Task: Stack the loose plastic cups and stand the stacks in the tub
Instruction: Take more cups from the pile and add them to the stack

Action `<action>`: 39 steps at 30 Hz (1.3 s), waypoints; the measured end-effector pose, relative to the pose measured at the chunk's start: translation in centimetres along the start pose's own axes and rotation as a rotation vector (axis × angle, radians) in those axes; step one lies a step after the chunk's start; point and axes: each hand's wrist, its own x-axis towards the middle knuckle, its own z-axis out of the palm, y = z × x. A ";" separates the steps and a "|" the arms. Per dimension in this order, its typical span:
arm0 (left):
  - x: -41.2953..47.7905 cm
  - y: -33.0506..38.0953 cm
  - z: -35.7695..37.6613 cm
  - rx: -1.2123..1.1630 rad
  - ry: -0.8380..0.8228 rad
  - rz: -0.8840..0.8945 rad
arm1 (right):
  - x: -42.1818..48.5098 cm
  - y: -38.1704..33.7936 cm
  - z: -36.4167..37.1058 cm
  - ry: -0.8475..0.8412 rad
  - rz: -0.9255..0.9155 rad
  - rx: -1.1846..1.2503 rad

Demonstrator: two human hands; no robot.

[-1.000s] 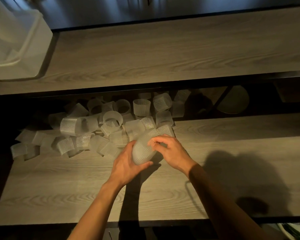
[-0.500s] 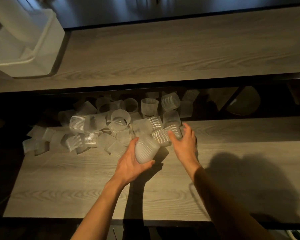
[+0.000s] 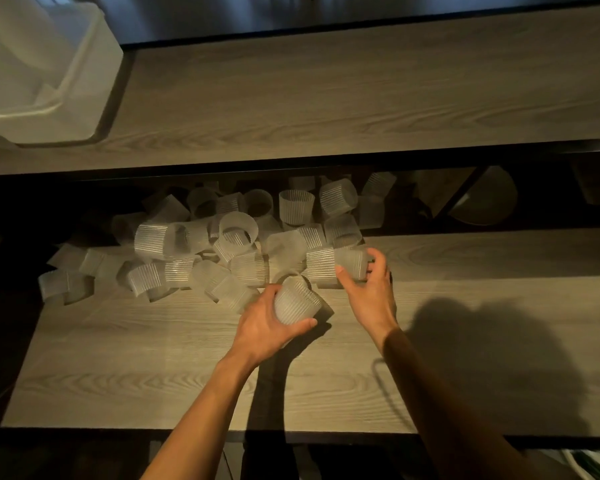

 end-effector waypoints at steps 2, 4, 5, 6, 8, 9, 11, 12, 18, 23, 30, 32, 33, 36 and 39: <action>0.0 0.1 0.2 0.006 -0.010 -0.009 | -0.6 -0.1 -0.1 0.043 0.019 0.028; 0.0 0.2 0.3 0.016 -0.014 -0.008 | -1.3 -0.3 -0.3 0.102 0.017 0.043; 0.1 0.2 0.3 0.018 -0.017 -0.001 | -1.6 -0.4 -0.3 0.135 -0.002 0.071; 0.1 0.3 0.3 0.016 -0.021 0.008 | -2.0 -0.5 -0.2 0.162 -0.032 0.108; 0.1 0.4 0.4 0.005 -0.022 0.025 | -2.5 -0.7 -0.2 0.107 -0.088 0.205; 0.1 0.5 0.4 -0.002 -0.021 0.034 | -2.6 -0.7 0.0 0.005 -0.091 0.271; 0.0 0.8 0.5 -0.020 -0.011 0.057 | -3.1 -0.7 0.4 -0.248 -0.057 0.329; -0.2 0.9 0.5 -0.030 -0.007 0.068 | -3.4 -0.7 0.6 -0.336 -0.056 0.297; -0.5 1.2 -0.1 -0.079 0.018 0.091 | -3.5 -1.1 1.4 -0.443 0.002 0.311; -0.6 0.9 -0.5 -0.166 0.091 0.063 | -4.2 -2.1 1.9 -0.543 -0.102 0.096; -1.2 -0.5 -1.5 -0.123 0.078 0.006 | -2.7 -2.5 1.8 0.014 -0.033 0.118; -1.3 -0.8 -1.9 -0.117 0.078 0.006 | -1.2 -2.6 2.2 -0.036 0.045 0.024; -1.4 -0.9 -2.0 -0.109 0.076 0.007 | -0.6 -2.5 2.6 -0.091 0.063 -0.053; -1.4 -1.3 -2.3 -0.085 0.069 0.007 | 0.1 -2.4 3.1 -0.100 0.034 -0.142; -1.5 -1.7 -2.7 -0.079 0.062 0.012 | -1.0 -2.9 2.7 -0.076 0.033 0.012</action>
